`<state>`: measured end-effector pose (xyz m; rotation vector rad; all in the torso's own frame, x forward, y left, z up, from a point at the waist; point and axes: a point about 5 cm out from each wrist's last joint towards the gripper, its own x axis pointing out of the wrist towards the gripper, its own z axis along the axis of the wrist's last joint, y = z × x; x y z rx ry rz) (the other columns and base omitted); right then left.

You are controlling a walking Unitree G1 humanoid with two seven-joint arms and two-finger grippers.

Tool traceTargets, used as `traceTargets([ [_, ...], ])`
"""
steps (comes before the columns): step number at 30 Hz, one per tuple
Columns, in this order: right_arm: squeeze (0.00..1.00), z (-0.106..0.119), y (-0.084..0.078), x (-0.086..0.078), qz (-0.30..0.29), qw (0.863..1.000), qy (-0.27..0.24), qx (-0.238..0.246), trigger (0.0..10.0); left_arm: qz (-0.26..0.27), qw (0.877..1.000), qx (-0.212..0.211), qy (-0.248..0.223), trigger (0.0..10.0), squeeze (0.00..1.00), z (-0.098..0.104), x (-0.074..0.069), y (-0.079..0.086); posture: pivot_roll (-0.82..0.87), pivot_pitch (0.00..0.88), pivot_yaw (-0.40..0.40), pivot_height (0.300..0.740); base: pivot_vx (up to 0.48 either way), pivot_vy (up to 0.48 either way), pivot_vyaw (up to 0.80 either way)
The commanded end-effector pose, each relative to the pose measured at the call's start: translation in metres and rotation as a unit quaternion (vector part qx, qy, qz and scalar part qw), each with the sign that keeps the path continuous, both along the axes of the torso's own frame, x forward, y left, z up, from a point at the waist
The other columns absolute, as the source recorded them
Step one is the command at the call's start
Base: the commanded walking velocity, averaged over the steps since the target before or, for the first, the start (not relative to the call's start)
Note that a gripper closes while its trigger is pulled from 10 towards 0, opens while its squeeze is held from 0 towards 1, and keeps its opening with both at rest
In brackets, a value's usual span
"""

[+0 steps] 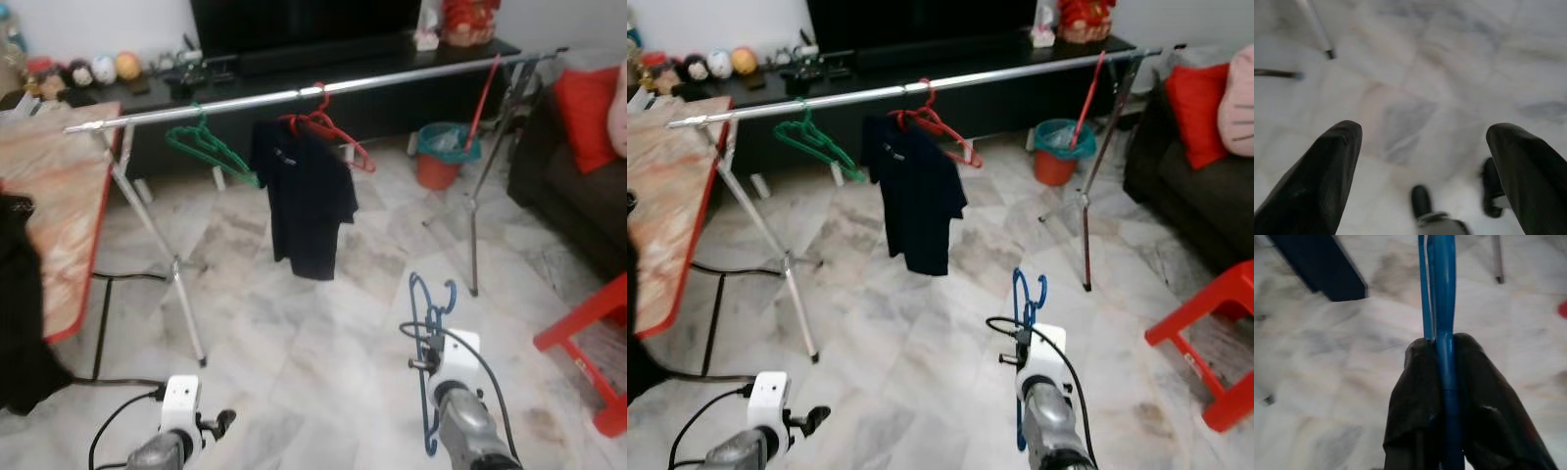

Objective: Hang hanger

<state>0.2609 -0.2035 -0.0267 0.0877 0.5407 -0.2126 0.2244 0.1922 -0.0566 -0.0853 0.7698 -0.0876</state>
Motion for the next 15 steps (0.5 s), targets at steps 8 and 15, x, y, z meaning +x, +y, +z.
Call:
traceTargets([
  [8,0.00,0.0075,0.0038,0.0082,-0.007,1.000,-0.025,0.007,10.0,0.003,1.000,0.012,0.009,10.0,0.00,-0.0016,-0.0048,0.0099,-0.03,0.028,0.037,0.740,0.456,0.000,0.00],
  [15,0.00,0.0078,0.0064,0.0089,-0.009,1.000,-0.027,0.010,10.0,0.000,1.000,0.013,0.013,10.0,0.00,-0.0025,-0.0061,0.0099,-0.03,0.036,0.045,0.740,0.461,0.000,0.00],
])
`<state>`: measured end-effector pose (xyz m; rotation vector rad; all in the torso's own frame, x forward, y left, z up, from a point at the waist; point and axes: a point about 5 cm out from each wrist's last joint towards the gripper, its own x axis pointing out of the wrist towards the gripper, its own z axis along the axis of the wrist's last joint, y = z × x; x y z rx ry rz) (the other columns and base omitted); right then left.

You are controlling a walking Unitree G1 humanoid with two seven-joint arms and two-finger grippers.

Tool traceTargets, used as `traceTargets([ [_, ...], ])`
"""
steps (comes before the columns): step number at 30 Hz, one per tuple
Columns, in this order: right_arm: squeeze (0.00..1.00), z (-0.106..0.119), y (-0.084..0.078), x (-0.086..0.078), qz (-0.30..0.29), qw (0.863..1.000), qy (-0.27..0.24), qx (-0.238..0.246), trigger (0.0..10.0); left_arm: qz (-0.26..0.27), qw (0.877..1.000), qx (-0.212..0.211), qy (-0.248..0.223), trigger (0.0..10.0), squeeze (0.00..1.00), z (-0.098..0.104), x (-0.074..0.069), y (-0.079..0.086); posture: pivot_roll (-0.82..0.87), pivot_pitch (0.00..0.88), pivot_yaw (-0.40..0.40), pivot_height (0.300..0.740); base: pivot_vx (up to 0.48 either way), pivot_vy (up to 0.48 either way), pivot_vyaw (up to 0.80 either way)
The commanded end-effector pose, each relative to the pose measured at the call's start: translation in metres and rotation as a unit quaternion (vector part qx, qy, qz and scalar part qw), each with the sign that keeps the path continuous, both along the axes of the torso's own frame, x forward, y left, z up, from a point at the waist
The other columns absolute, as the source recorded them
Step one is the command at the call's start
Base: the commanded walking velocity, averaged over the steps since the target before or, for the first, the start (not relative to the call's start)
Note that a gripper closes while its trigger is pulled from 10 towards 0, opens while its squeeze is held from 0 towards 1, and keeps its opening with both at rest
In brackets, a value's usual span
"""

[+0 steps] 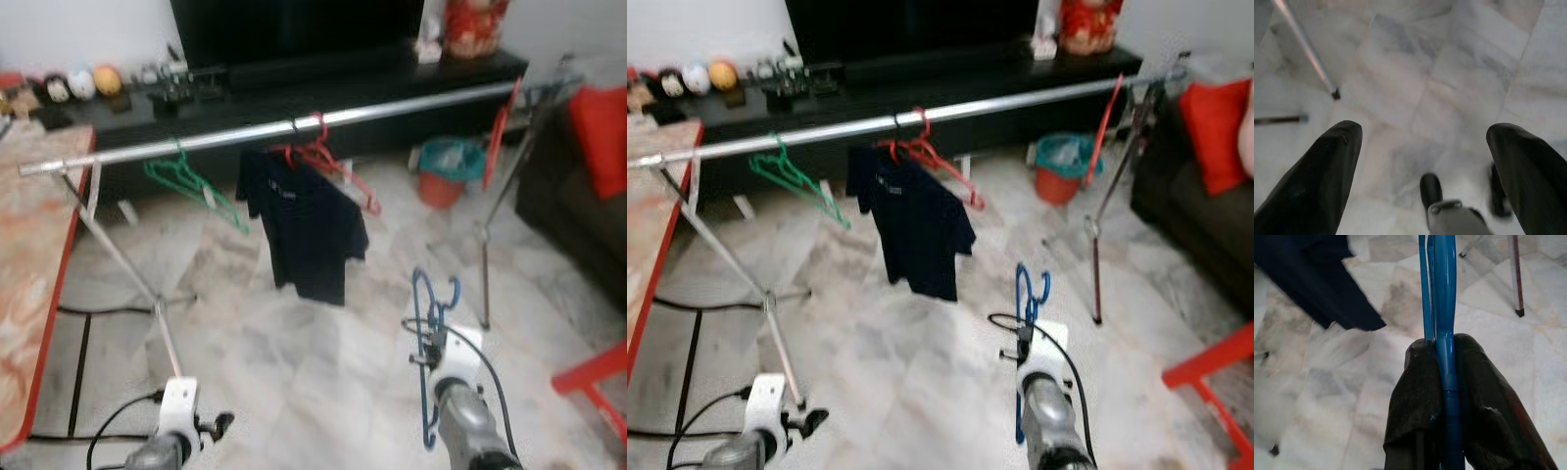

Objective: Hang hanger

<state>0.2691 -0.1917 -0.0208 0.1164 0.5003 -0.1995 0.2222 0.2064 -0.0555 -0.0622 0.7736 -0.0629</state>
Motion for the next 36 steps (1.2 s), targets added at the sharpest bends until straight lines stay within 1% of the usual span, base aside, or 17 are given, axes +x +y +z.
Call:
traceTargets([
  [1,0.00,0.002,-0.005,0.001,-0.012,1.000,-0.005,-0.003,10.0,-0.007,1.000,-0.002,0.011,10.0,0.00,-0.004,-0.004,-0.005,-0.03,0.037,0.045,0.740,0.461,0.000,0.00],
  [10,0.00,0.003,-0.005,0.002,-0.016,1.000,-0.008,-0.001,10.0,-0.012,1.000,-0.002,0.011,10.0,0.00,-0.003,-0.002,-0.006,-0.03,0.038,0.050,0.740,0.457,0.000,0.00],
  [23,0.00,0.005,-0.004,0.004,-0.007,1.000,-0.010,-0.008,10.0,-0.012,1.000,0.004,0.024,10.0,0.00,-0.006,-0.007,-0.003,-0.02,0.029,0.054,0.740,0.454,0.000,0.00],
  [25,0.00,0.005,-0.003,0.004,-0.006,1.000,-0.010,-0.008,10.0,-0.020,0.999,0.014,0.030,10.0,0.00,-0.007,-0.009,-0.003,-0.02,0.029,0.054,0.740,0.000,0.000,0.00],
  [30,0.00,0.006,-0.004,0.005,-0.003,1.000,-0.016,-0.016,10.0,-0.020,0.999,0.011,0.034,10.0,0.00,-0.009,-0.012,-0.003,-0.03,0.034,0.056,0.740,0.000,0.000,0.00],
  [32,0.00,0.011,-0.005,0.008,0.005,0.999,-0.031,-0.029,10.0,-0.025,0.999,0.018,0.042,10.0,0.00,-0.011,-0.016,-0.003,-0.03,0.036,0.056,0.740,0.000,0.000,0.00],
  [36,0.00,0.017,-0.007,0.013,0.016,0.997,-0.052,-0.047,10.0,-0.023,0.999,0.017,0.045,10.0,0.00,-0.013,-0.019,-0.002,-0.03,0.038,0.053,0.740,0.000,0.000,0.00],
])
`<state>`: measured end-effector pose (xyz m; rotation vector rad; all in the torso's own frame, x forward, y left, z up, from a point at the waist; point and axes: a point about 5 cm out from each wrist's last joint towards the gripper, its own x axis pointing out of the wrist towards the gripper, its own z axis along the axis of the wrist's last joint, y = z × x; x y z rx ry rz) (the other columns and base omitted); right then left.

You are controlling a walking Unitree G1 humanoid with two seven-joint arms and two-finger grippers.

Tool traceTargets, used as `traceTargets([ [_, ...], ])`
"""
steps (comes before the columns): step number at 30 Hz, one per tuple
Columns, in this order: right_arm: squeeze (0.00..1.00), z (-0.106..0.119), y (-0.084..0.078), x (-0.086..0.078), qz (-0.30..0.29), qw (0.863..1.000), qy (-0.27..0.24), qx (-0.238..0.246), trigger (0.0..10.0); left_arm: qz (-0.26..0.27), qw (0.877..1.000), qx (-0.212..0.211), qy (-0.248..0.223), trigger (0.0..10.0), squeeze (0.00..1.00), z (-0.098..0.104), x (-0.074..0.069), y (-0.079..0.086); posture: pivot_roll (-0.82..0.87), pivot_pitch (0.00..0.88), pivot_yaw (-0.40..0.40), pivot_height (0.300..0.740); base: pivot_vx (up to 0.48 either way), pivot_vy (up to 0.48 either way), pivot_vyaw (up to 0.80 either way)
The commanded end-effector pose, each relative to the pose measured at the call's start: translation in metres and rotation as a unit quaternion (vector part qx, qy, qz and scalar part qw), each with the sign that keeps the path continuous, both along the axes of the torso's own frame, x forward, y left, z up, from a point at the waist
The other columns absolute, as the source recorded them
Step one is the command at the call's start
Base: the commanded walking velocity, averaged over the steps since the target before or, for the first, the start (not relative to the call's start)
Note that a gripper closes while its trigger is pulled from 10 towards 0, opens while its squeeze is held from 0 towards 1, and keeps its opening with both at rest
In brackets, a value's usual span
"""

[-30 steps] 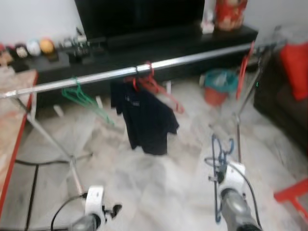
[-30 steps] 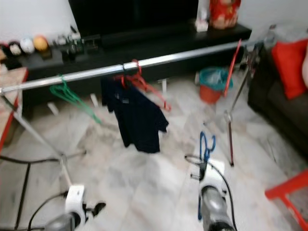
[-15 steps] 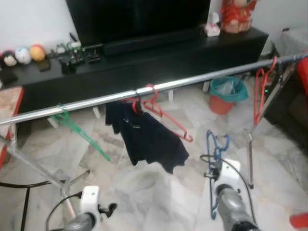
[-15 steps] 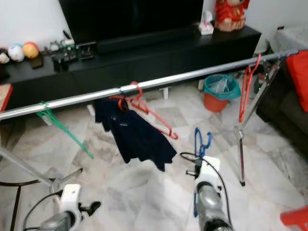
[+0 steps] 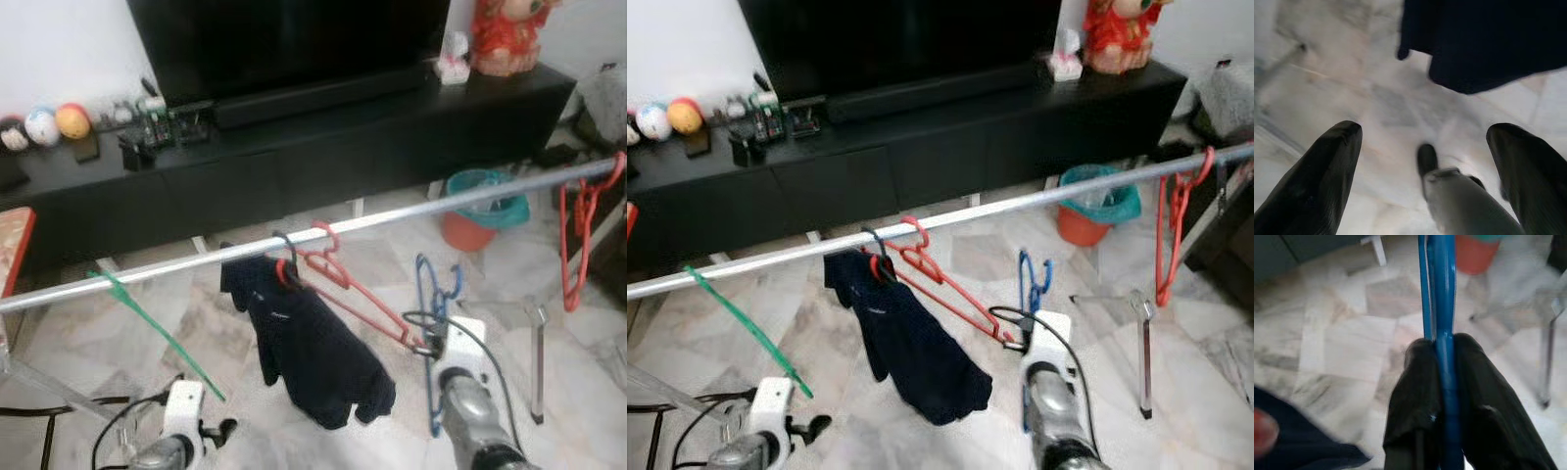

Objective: Hang hanger

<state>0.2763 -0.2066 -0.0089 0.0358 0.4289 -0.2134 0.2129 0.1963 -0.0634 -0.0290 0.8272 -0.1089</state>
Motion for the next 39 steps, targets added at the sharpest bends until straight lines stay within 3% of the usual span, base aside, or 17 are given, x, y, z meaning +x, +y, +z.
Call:
traceTargets([
  [1,0.00,0.007,0.008,0.006,0.017,0.999,-0.026,-0.008,10.0,0.004,1.000,0.011,0.020,10.0,0.00,-0.005,-0.011,0.008,-0.02,0.038,0.052,0.740,0.000,0.000,0.00],
  [7,0.00,0.021,0.006,0.012,0.020,0.996,-0.077,-0.030,10.0,0.004,1.000,0.014,0.020,10.0,0.00,-0.006,-0.013,0.009,-0.02,0.038,0.050,0.740,0.000,0.000,0.00],
  [13,0.00,0.041,-0.003,0.028,0.015,0.993,-0.109,-0.040,10.0,-0.005,1.000,0.015,0.021,10.0,0.00,-0.006,-0.012,0.007,-0.03,0.033,0.047,0.740,0.000,0.000,0.00],
  [18,0.00,0.045,-0.005,0.040,0.045,0.996,-0.063,-0.055,10.0,-0.009,1.000,0.017,0.023,10.0,0.00,-0.006,-0.012,0.006,-0.02,0.034,0.049,0.740,0.000,0.000,0.00],
  [26,0.00,0.080,-0.007,0.068,0.079,0.990,-0.091,-0.072,10.0,-0.012,1.000,0.015,0.024,10.0,0.00,-0.007,-0.012,0.005,-0.02,0.036,0.049,0.740,0.000,0.000,0.00],
  [32,0.00,0.095,-0.011,0.079,0.084,0.989,-0.099,-0.073,10.0,-0.012,1.000,0.017,0.023,10.0,0.00,-0.006,-0.012,0.006,-0.01,0.037,0.052,0.740,0.000,0.000,0.00],
  [39,0.00,0.085,-0.002,0.080,0.114,0.991,-0.028,-0.066,10.0,-0.018,0.999,0.016,0.026,10.0,0.00,-0.006,-0.012,0.006,-0.01,0.037,0.053,0.740,0.000,0.000,0.00],
])
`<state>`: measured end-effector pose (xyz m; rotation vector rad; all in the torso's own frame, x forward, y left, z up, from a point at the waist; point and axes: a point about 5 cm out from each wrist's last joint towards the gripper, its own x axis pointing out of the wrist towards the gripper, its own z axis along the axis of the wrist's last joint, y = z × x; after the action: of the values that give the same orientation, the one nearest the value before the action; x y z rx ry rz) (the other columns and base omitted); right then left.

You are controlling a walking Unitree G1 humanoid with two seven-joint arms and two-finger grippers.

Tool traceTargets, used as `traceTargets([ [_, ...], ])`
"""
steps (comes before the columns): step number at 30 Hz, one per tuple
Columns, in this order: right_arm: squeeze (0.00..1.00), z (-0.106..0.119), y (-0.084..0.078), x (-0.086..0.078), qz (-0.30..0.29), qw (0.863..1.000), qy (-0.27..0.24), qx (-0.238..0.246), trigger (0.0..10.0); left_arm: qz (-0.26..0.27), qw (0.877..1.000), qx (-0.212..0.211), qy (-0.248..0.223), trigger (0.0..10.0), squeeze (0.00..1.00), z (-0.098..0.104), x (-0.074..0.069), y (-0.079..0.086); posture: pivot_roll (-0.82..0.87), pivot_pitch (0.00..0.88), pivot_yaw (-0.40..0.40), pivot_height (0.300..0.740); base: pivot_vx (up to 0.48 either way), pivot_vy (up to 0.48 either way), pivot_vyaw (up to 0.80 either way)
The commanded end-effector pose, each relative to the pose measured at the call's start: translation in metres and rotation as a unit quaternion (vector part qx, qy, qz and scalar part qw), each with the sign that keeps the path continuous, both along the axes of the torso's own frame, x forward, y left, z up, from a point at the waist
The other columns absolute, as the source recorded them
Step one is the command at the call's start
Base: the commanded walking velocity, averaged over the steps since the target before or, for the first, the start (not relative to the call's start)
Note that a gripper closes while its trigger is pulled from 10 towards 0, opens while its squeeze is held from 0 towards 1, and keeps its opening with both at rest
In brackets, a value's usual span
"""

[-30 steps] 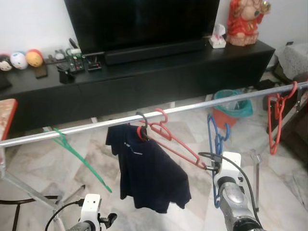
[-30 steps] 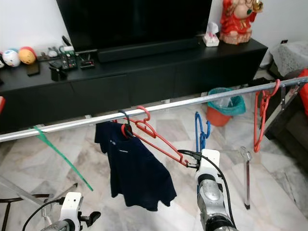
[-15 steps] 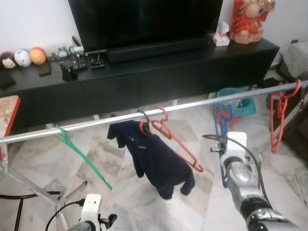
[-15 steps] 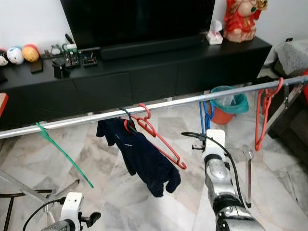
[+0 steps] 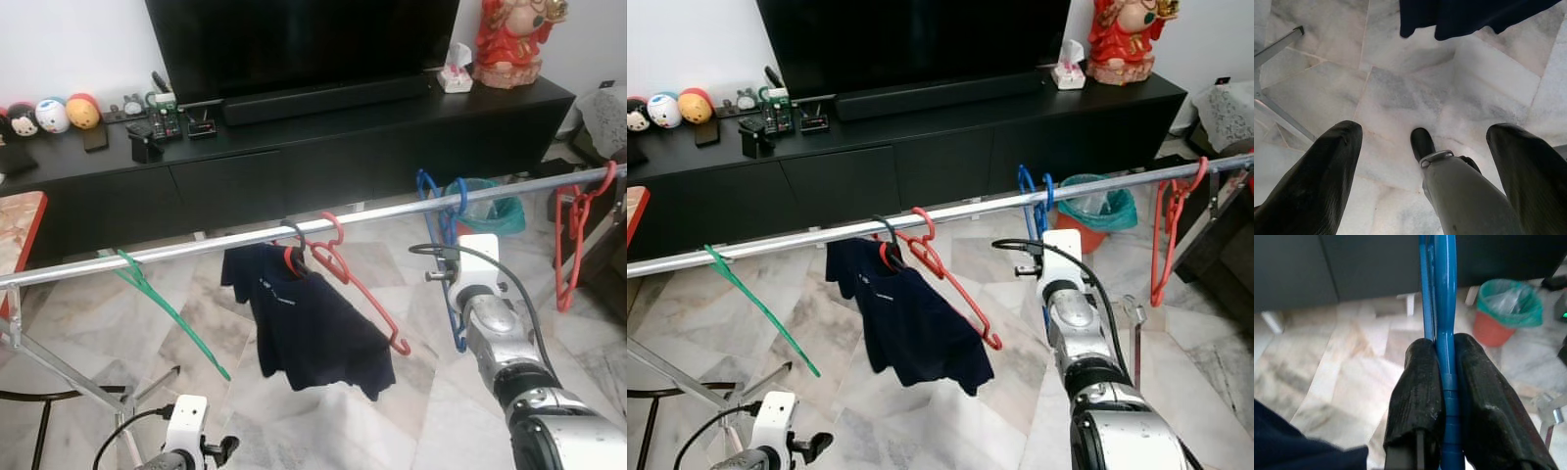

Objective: Hang hanger

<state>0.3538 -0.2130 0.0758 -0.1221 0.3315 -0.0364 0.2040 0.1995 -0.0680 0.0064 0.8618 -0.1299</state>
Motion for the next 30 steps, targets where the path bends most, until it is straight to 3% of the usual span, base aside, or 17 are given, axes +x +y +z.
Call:
traceTargets([
  [1,0.00,-0.001,0.007,0.002,0.021,1.000,0.018,-0.004,10.0,-0.001,1.000,0.003,0.010,10.0,0.00,-0.001,-0.003,0.003,-0.01,0.037,0.053,0.740,0.000,0.000,0.00],
  [11,0.00,0.003,0.011,0.006,0.025,0.999,0.021,0.018,10.0,-0.002,1.000,0.002,0.010,10.0,0.00,-0.002,-0.003,0.001,0.00,0.035,0.049,0.740,0.000,0.000,0.00],
  [12,0.69,0.004,0.011,0.007,0.020,0.999,0.021,0.023,10.0,-0.002,1.000,0.003,0.011,10.0,0.00,-0.002,-0.003,0.002,0.00,0.033,0.050,0.740,0.000,0.000,0.00],
  [13,0.86,0.004,0.009,0.007,0.012,0.999,0.020,0.021,10.0,-0.002,1.000,0.005,0.011,10.0,0.00,-0.002,-0.004,0.002,0.00,0.033,0.050,0.740,0.000,0.000,0.00],
  [14,0.86,0.004,0.009,0.007,0.012,0.999,0.020,0.021,10.0,-0.002,1.000,0.005,0.011,10.0,0.00,-0.002,-0.004,0.002,0.00,0.033,0.050,0.740,0.000,0.000,0.00],
  [15,0.97,0.004,0.009,0.006,0.015,0.999,0.019,0.021,10.0,-0.002,1.000,0.005,0.011,10.0,0.00,-0.002,-0.004,0.003,0.00,0.033,0.050,0.740,0.000,0.000,0.00],
  [26,1.00,0.009,0.006,0.008,0.005,1.000,-0.009,0.029,10.0,-0.003,1.000,0.006,0.009,10.0,0.00,-0.001,-0.002,0.003,0.00,0.030,0.054,0.740,0.000,0.000,0.00],
  [30,1.00,0.019,0.004,0.009,-0.010,0.998,-0.064,0.021,10.0,-0.003,1.000,0.006,0.006,10.0,0.00,-0.001,-0.002,0.004,0.00,0.029,0.055,0.740,0.000,0.000,0.00],
])
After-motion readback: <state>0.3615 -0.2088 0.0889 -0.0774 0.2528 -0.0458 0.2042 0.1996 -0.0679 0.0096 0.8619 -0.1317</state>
